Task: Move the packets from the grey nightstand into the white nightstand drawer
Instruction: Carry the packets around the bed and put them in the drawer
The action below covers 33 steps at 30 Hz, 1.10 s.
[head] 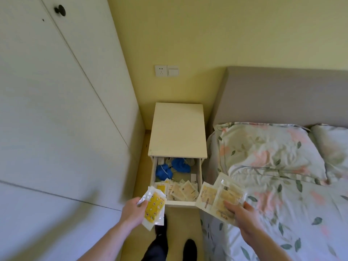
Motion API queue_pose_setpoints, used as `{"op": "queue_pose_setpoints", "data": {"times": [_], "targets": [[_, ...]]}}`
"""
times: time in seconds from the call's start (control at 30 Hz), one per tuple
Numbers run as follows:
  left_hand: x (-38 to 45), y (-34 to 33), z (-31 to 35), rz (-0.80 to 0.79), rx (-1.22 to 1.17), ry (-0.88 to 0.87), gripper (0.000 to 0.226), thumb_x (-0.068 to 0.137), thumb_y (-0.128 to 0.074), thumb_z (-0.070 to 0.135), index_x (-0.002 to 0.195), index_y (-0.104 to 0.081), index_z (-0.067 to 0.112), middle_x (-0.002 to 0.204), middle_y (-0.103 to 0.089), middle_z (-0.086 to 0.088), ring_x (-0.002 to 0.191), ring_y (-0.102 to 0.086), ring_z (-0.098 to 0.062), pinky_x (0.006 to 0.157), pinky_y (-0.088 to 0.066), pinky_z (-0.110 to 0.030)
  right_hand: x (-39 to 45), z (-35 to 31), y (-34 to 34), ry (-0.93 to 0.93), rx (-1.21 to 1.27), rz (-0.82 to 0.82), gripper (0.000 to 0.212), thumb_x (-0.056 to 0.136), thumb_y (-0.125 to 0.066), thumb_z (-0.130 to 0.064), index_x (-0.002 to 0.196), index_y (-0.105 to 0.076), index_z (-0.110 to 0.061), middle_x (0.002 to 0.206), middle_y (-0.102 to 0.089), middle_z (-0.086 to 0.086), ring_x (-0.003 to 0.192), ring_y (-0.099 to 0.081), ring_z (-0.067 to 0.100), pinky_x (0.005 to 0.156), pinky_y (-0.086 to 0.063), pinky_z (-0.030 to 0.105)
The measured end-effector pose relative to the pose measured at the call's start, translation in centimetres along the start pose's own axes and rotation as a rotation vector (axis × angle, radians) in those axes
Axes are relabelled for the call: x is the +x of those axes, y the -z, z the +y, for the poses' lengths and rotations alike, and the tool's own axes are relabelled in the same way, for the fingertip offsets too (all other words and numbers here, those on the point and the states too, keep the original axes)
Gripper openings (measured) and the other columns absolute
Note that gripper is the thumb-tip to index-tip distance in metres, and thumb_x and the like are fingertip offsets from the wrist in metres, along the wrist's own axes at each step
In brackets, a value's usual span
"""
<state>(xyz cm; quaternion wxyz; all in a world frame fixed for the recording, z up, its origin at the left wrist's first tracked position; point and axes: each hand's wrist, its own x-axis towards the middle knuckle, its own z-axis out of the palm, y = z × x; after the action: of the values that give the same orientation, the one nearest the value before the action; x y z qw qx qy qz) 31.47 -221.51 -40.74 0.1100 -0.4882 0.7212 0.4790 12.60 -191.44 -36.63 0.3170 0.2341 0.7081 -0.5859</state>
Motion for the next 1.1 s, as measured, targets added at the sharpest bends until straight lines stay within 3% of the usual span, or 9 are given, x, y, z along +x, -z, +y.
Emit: {"op": "queue_pose_setpoints", "data": {"times": [0.1, 0.27, 0.47, 0.6, 0.67, 0.73, 0.93, 1.1], "targets": [[4.3, 0.3, 0.7, -0.012, 0.016, 0.011, 0.014, 0.104, -0.056, 0.030, 0.098, -0.066, 0.022, 0.095, -0.071, -0.001, 0.086, -0.068, -0.015, 0.074, -0.058, -0.031, 1.9, -0.7, -2.5, -0.046, -0.044, 0.038, 0.028, 0.086, -0.077, -0.002, 0.113, -0.069, -0.007, 0.097, -0.079, 0.011, 0.090, -0.076, 0.031, 0.071, -0.061, 0.040], [11.8, -1.0, 1.7, -0.103, 0.119, -0.013, 0.016, 0.104, -0.055, 0.030, 0.093, -0.061, 0.020, 0.088, -0.068, 0.001, 0.076, -0.066, -0.012, 0.063, -0.050, -0.023, 4.8, -2.1, -7.0, -0.042, -0.074, 0.066, 0.027, 0.086, -0.077, 0.001, 0.109, -0.068, -0.009, 0.097, -0.078, 0.010, 0.087, -0.075, 0.028, 0.066, -0.059, 0.036], [18.8, -2.9, 0.8, -0.142, 0.222, 0.019, 0.021, 0.103, -0.049, 0.034, 0.093, -0.059, 0.018, 0.089, -0.064, -0.003, 0.069, -0.056, -0.013, 0.056, -0.041, -0.025, 9.1, -1.7, -10.2, -0.105, -0.090, 0.074, 0.025, 0.086, -0.079, -0.003, 0.107, -0.068, -0.011, 0.098, -0.078, 0.009, 0.089, -0.076, 0.029, 0.079, -0.062, 0.045], [24.0, -5.3, -0.3, -0.128, 0.273, 0.018, 0.039, 0.104, -0.045, 0.038, 0.124, -0.059, 0.008, 0.115, -0.070, -0.010, 0.078, -0.059, -0.018, 0.056, -0.037, -0.026, 13.9, 0.0, -11.3, -0.153, -0.141, 0.111, 0.030, 0.082, -0.082, -0.006, 0.109, -0.070, -0.013, 0.095, -0.080, 0.007, 0.088, -0.077, 0.029, 0.084, -0.062, 0.049], [26.6, -6.8, -1.6, -0.142, 0.284, 0.032, 0.041, 0.104, -0.044, 0.042, 0.132, -0.058, 0.016, 0.118, -0.070, -0.004, 0.091, -0.066, -0.020, 0.064, -0.047, -0.029, 16.9, 1.2, -11.8, -0.172, -0.181, 0.120, 0.032, 0.080, -0.084, -0.008, 0.109, -0.071, -0.014, 0.094, -0.080, 0.005, 0.088, -0.077, 0.028, 0.087, -0.061, 0.052], [29.2, -8.5, -2.7, -0.153, 0.308, 0.020, 0.039, 0.105, -0.043, 0.044, 0.133, -0.059, 0.024, 0.116, -0.070, 0.002, 0.096, -0.066, -0.018, 0.071, -0.054, -0.033, 20.1, 2.7, -12.3, -0.186, -0.193, 0.122, 0.035, 0.080, -0.085, -0.010, 0.111, -0.071, -0.014, 0.096, -0.080, 0.004, 0.089, -0.076, 0.028, 0.089, -0.060, 0.053], [34.9, -13.3, -4.4, -0.178, 0.466, -0.057, 0.021, 0.108, -0.040, 0.036, 0.111, -0.057, 0.023, 0.098, -0.067, 0.001, 0.081, -0.059, -0.015, 0.063, -0.046, -0.032, 28.1, 6.8, -13.9, -0.179, -0.236, 0.079, 0.025, 0.083, -0.083, -0.013, 0.104, -0.072, -0.020, 0.093, -0.080, -0.001, 0.090, -0.076, 0.025, 0.091, -0.060, 0.050], [37.0, -15.8, -6.9, -0.167, 0.618, -0.076, 0.028, 0.107, -0.043, 0.030, 0.128, -0.061, 0.020, 0.108, -0.071, -0.003, 0.091, -0.065, -0.022, 0.067, -0.043, -0.030, 31.5, 9.1, -14.8, -0.172, -0.253, 0.030, 0.024, 0.085, -0.082, -0.011, 0.105, -0.073, -0.021, 0.095, -0.080, -0.003, 0.090, -0.077, 0.023, 0.081, -0.061, 0.041]]}}
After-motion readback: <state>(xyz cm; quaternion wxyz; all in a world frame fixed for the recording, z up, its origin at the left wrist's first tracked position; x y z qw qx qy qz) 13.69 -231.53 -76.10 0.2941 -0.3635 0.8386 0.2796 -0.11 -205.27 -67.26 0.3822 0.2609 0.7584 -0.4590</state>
